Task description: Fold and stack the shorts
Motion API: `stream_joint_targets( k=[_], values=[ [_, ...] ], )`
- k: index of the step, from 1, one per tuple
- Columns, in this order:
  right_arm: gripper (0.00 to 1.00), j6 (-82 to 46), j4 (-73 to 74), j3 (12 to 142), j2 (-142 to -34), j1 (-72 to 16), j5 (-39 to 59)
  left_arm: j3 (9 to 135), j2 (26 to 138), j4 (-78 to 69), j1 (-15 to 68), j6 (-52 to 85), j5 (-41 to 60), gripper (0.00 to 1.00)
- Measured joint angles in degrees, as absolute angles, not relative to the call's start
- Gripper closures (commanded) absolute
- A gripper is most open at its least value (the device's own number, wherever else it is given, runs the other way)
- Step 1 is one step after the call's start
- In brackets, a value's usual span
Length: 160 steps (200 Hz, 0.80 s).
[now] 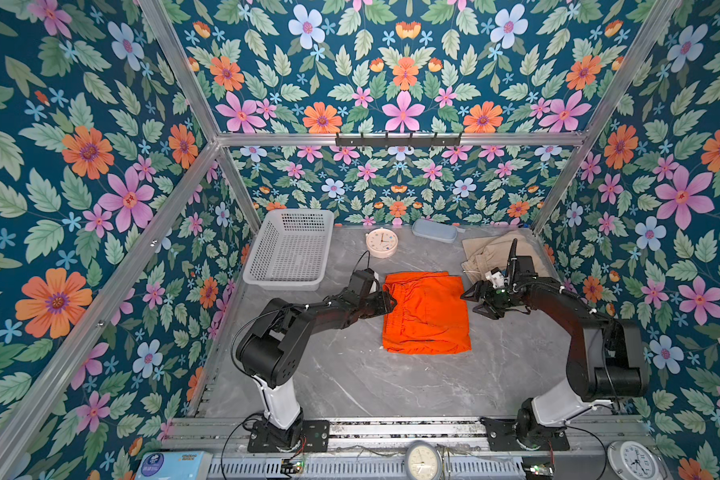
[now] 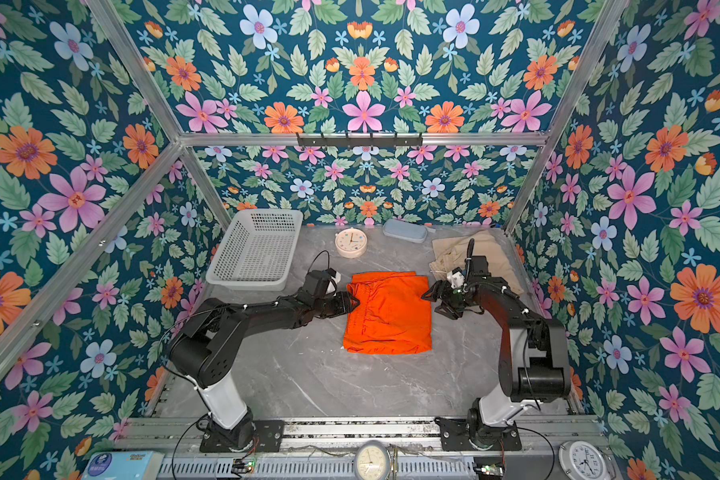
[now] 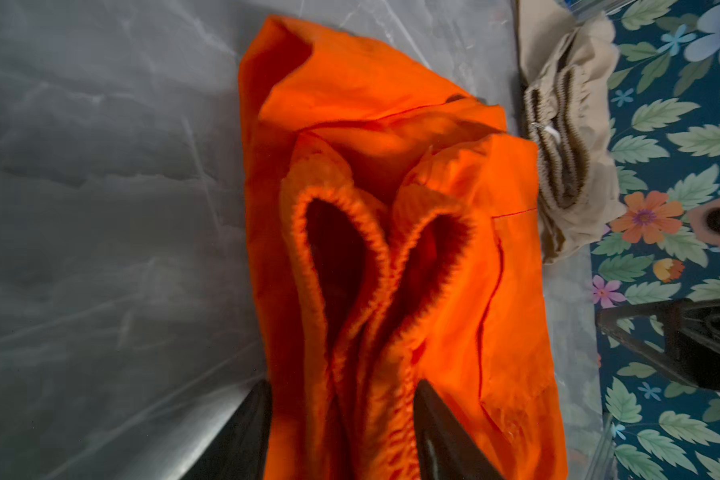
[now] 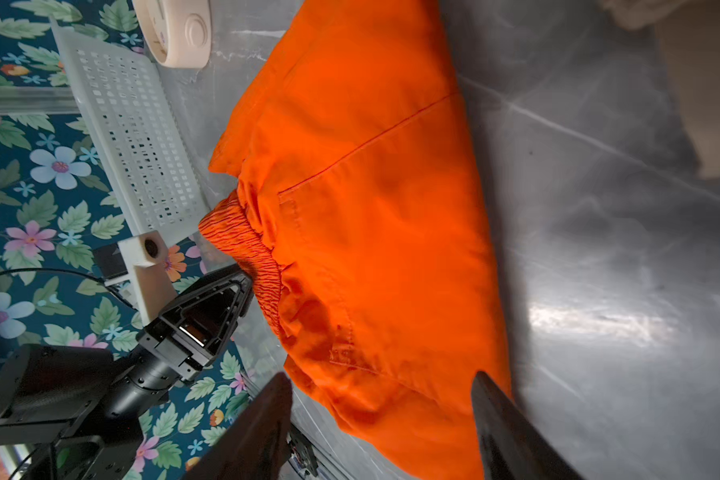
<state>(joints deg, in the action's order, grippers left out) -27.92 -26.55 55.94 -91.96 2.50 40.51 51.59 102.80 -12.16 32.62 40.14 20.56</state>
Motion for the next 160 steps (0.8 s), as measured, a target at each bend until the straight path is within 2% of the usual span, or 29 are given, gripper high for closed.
stream_joint_targets(
  k=[54,124,160],
  values=[
    [0.33,-26.9,-20.2,50.8,-98.8,3.6,43.9,53.1,105.8,-11.5,32.6,40.1,19.4,0.46],
    [0.34,-29.1,-5.4,48.5,-107.2,3.1,61.6,53.9,108.0,-14.6,32.7,40.1,19.4,0.47],
    [0.36,-32.5,2.2,49.0,-109.6,-1.0,63.9,53.8,108.7,-17.0,32.8,40.7,20.2,0.44]
  ],
)
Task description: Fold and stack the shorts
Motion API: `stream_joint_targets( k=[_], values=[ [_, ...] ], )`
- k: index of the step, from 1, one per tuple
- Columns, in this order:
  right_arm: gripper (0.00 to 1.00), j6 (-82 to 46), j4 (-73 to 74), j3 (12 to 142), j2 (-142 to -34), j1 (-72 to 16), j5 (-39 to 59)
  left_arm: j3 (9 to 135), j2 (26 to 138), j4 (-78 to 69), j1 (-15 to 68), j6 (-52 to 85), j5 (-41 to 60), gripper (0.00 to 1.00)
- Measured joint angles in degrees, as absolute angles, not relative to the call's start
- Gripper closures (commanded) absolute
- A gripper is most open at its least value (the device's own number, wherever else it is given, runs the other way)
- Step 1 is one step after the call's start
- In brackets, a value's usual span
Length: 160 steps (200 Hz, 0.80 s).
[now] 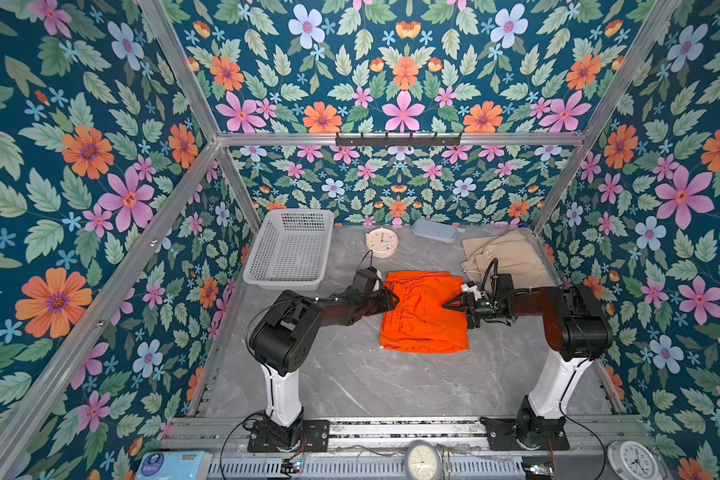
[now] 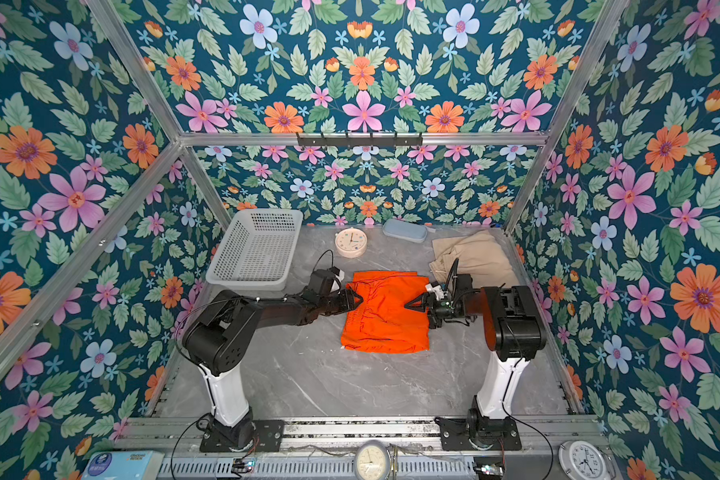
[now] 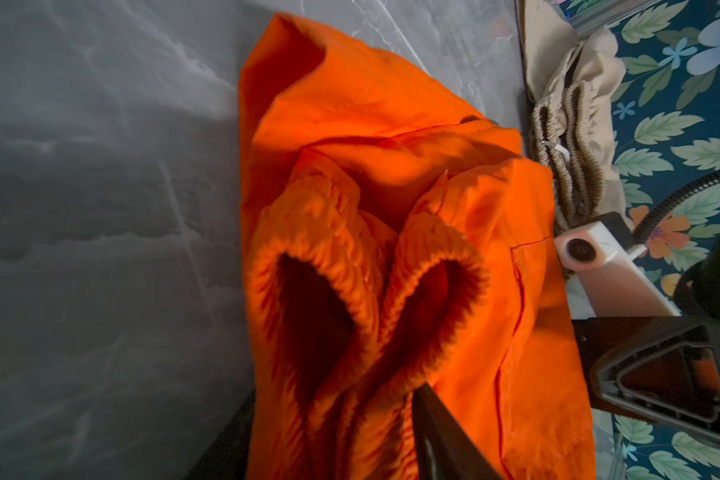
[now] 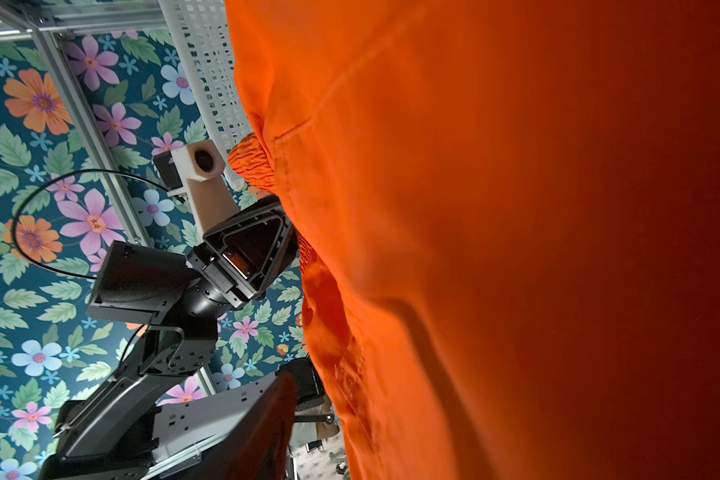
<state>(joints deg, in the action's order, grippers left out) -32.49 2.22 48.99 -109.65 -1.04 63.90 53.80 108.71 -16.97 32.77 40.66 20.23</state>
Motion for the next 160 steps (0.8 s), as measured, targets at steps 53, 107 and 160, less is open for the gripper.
stream_joint_targets(
  k=[53,107,160],
  values=[
    [0.79,-36.7,5.8,51.0,-110.6,-3.0,59.5,52.3,107.2,-18.0,32.7,43.6,21.1,0.32],
    [0.89,-33.9,0.3,53.3,-109.6,-3.2,55.5,46.9,101.6,-15.9,32.3,48.1,21.5,0.33],
    [0.98,-30.5,-7.8,58.3,-108.2,-3.9,52.3,44.4,104.0,-23.8,32.7,52.5,23.9,0.56]
  ],
)
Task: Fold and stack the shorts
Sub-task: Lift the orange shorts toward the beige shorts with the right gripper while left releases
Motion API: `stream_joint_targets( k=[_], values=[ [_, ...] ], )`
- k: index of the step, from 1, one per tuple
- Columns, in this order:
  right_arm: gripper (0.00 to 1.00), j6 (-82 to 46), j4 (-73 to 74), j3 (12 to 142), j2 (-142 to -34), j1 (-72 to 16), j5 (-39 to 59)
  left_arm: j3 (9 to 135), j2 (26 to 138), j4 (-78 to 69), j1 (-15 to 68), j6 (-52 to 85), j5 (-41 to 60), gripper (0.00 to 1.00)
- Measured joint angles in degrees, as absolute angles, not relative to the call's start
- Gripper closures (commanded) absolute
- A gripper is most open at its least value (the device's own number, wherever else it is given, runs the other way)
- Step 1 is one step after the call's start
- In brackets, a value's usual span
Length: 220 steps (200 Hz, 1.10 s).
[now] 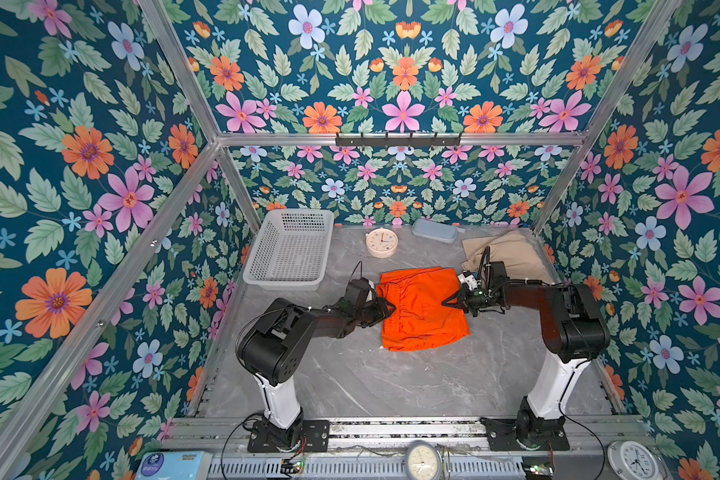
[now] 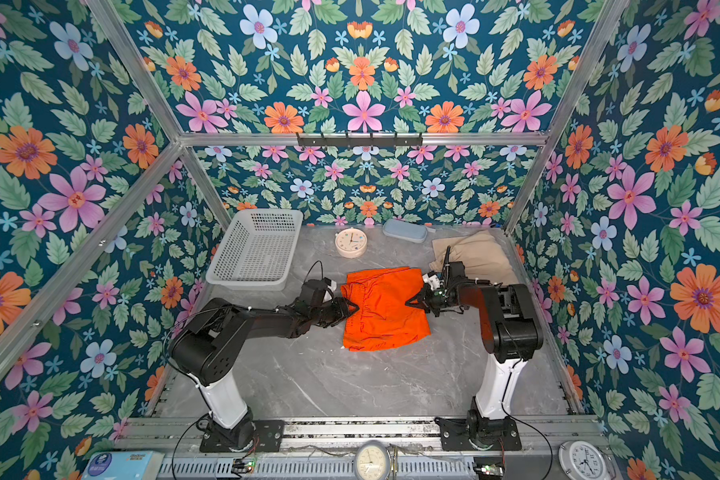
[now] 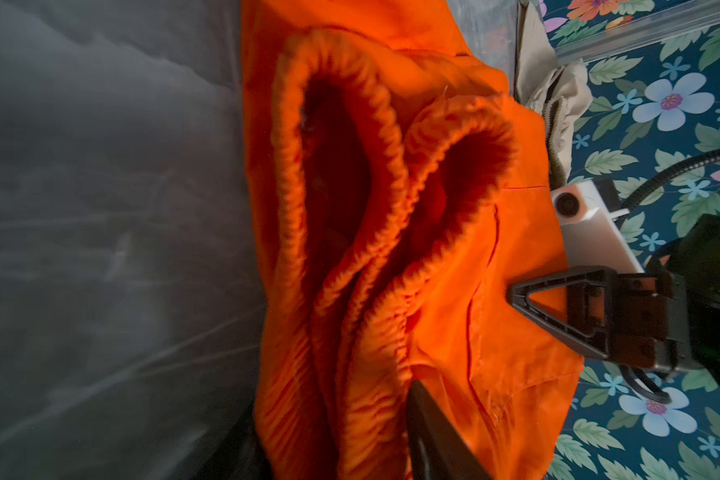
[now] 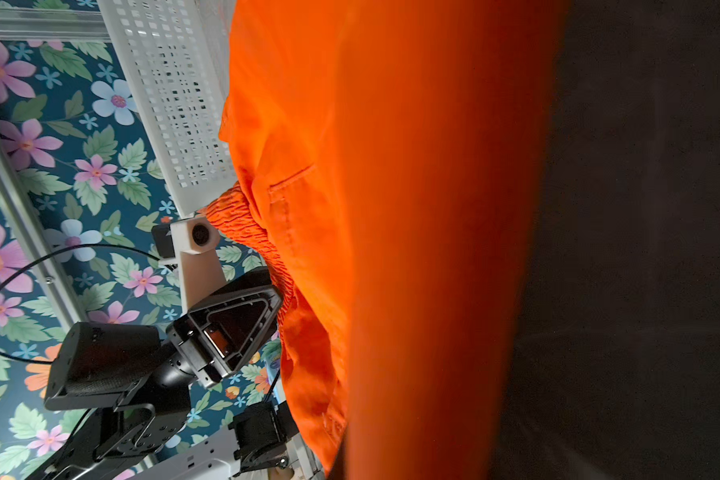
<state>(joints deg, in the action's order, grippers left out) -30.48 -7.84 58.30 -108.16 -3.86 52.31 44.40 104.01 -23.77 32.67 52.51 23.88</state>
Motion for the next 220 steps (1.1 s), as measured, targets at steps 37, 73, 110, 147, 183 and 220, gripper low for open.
stream_joint_targets(
  k=[37,73,110,147,183,220],
  values=[
    [1.00,-22.8,-21.8,69.6,-105.6,-4.2,44.9,50.2,109.4,-25.2,34.6,52.5,24.2,0.59],
    [1.00,-14.4,-35.9,83.0,-106.0,-4.2,35.3,59.6,117.0,-26.4,36.4,52.5,24.4,0.59],
    [1.00,-7.8,-46.8,97.5,-110.6,-4.2,25.7,71.2,125.6,-27.8,37.7,52.5,24.1,0.57],
    [1.00,-2.5,-54.2,111.0,-116.1,-4.1,17.9,79.9,132.8,-31.2,38.5,53.8,24.8,0.51],
    [1.00,2.0,-60.4,122.6,-120.9,-3.8,13.0,84.5,136.9,-35.1,39.0,55.0,25.5,0.43],
    [1.00,5.6,-65.9,134.3,-125.5,-3.0,10.7,84.5,136.9,-35.9,39.1,56.0,26.0,0.42]
  ],
)
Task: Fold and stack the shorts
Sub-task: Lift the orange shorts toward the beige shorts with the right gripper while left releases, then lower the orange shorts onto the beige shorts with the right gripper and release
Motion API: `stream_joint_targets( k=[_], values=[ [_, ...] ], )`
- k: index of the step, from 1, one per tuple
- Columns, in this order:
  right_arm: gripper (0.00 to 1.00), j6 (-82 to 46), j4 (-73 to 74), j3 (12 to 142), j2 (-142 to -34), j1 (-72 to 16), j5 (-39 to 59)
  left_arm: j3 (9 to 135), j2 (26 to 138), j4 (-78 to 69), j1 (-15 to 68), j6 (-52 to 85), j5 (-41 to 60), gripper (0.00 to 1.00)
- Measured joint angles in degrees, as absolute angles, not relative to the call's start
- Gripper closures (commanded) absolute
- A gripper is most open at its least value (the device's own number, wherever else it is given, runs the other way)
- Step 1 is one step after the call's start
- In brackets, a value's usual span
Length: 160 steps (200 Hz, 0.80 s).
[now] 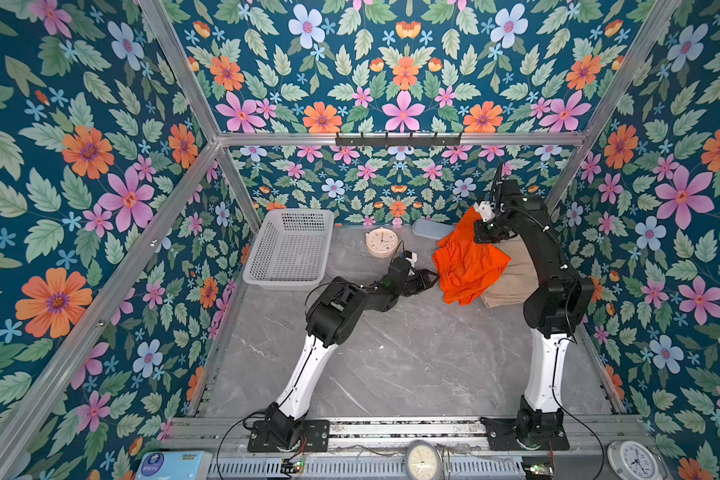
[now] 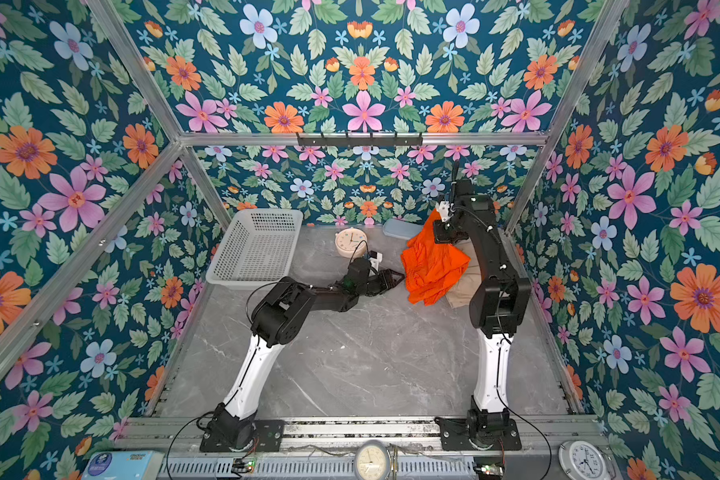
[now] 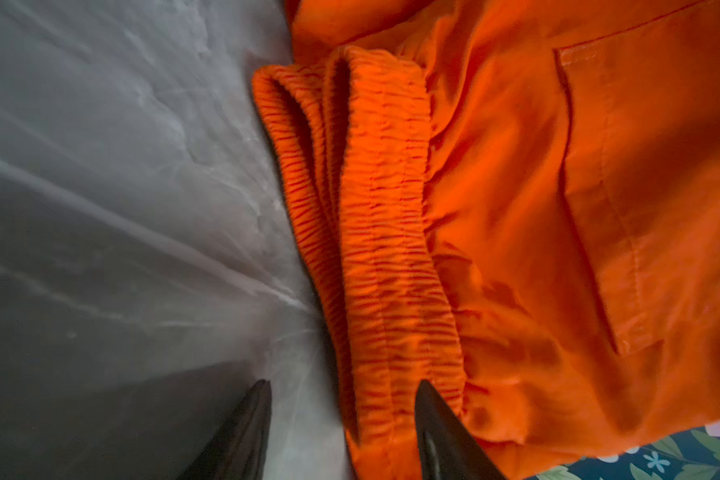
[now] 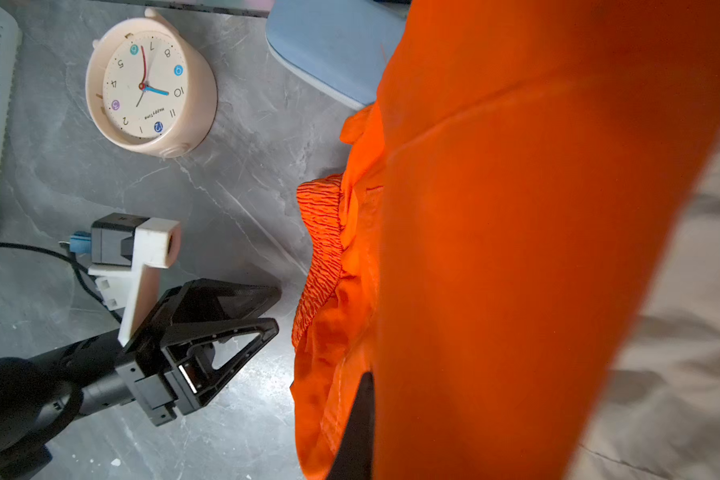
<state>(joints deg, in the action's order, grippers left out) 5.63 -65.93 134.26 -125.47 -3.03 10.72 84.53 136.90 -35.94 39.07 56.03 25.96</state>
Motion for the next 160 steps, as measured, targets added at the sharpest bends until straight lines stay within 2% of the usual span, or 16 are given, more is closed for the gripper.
stream_joint_targets(
  k=[57,160],
  values=[
    [1.00,9.0,-74.2,147.6,-129.1,-2.7,10.4,77.7,131.0,-32.7,37.6,55.0,25.5,0.42],
    [1.00,10.7,-78.4,152.8,-128.8,1.7,15.3,71.3,125.3,-29.5,36.1,53.2,24.6,0.42]
  ],
)
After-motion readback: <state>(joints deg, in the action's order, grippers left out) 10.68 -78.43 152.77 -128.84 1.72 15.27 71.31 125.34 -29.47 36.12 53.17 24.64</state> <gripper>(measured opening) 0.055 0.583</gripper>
